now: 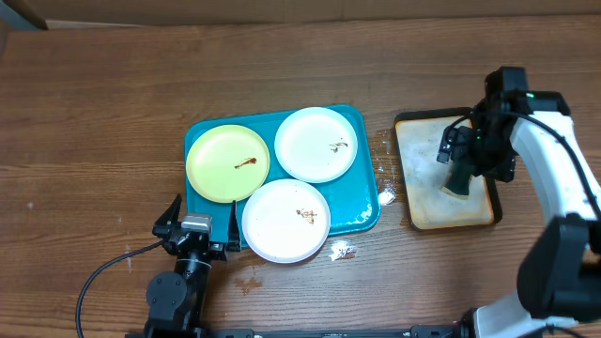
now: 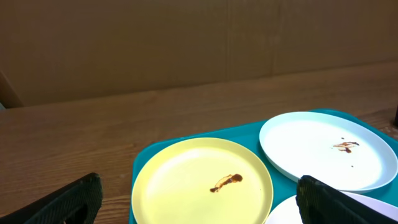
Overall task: Clean dirty plates on tray and stack at the side
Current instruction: 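Lower the right gripper and grasp the green-and-yellow sponge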
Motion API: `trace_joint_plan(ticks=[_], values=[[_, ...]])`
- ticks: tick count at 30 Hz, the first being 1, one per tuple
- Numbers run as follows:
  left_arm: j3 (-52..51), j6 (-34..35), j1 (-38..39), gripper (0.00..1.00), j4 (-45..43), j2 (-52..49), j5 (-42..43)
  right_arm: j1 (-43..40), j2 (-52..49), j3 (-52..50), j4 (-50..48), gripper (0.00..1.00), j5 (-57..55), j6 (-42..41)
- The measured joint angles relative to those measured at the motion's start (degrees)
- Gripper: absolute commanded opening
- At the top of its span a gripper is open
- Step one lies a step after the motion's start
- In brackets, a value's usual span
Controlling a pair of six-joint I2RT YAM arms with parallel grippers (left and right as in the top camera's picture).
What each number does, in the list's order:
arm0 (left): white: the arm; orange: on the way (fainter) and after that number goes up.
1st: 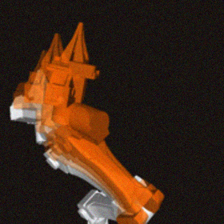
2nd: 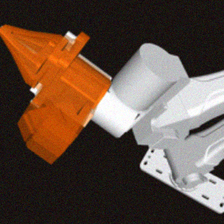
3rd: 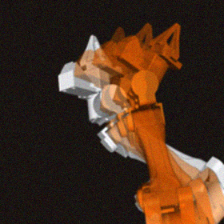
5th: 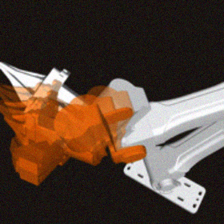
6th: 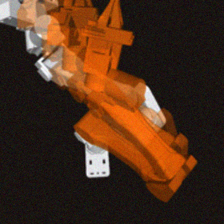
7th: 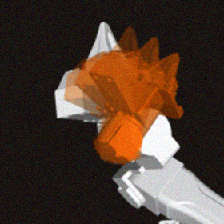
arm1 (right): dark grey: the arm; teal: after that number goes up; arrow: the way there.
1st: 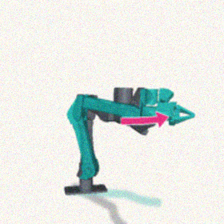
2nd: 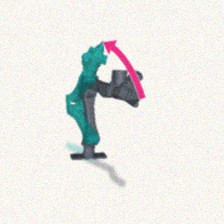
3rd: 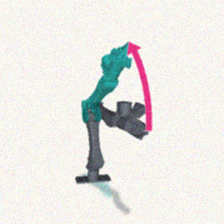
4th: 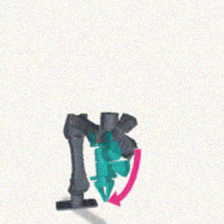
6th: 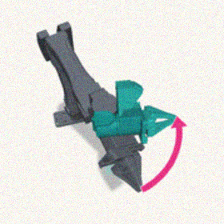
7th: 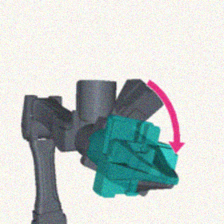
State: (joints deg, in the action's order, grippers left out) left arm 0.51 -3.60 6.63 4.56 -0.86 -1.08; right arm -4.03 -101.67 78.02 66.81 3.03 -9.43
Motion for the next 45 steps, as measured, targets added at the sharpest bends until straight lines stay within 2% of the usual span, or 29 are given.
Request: trace_joint_plan(ticks=[8, 10, 12, 14, 16, 22, 27, 31, 34, 42, 45], values=[[0.0, 0.0, 0.0, 1.0, 0.0, 0.0, 0.0, 0.0, -4.0, 0.0, -4.6, 0.99, 1.7, 0.5], [0.0, 0.0, 0.0, 1.0, 0.0, 0.0, 0.0, 0.0, -4.0, 0.0, -5.6, 0.97, 1.8, 0.4], [0.0, 0.0, 0.0, 1.0, 0.0, 0.0, 0.0, -0.1, -4.0, 0.0, -6.4, 0.87, 1.8, -0.3], [0.0, 0.0, 0.0, 1.0, 0.0, 0.0, 0.0, -0.3, -4.0, 0.0, -6.6, 0.88, 1.6, -1.9], [0.0, 0.0, 0.0, 1.0, 0.0, 0.0, 0.0, -0.8, -4.2, 0.0, -6.5, 0.92, 1.5, -3.8], [0.0, 0.0, 0.0, 1.0, 0.0, 0.0, 0.0, -2.0, -5.9, 0.0, -4.9, 0.9, -0.2, -8.4], [0.0, 0.0, 0.0, 1.0, 0.0, 0.0, 0.0, -2.0, -6.0, 0.0, -4.3, 0.85, -2.4, -11.4], [0.0, 0.0, 0.0, 1.0, 0.0, 0.0, 0.0, -2.0, -6.0, 0.0, -4.3, 0.84, -3.2, -13.3], [0.0, 0.0, 0.0, 1.0, 0.0, 0.0, 0.0, -2.0, -6.0, -0.4, -6.2, 0.78, -3.4, -15.0], [0.0, 0.0, 0.0, 1.0, 0.0, 0.0, 0.0, -2.0, -9.6, -1.0, -7.9, 0.78, -3.2, -15.4], [0.0, 0.0, 0.0, 1.0, 0.0, 0.0, 0.0, -2.0, -11.6, -1.4, -8.9, 0.72, -3.2, -15.4]])
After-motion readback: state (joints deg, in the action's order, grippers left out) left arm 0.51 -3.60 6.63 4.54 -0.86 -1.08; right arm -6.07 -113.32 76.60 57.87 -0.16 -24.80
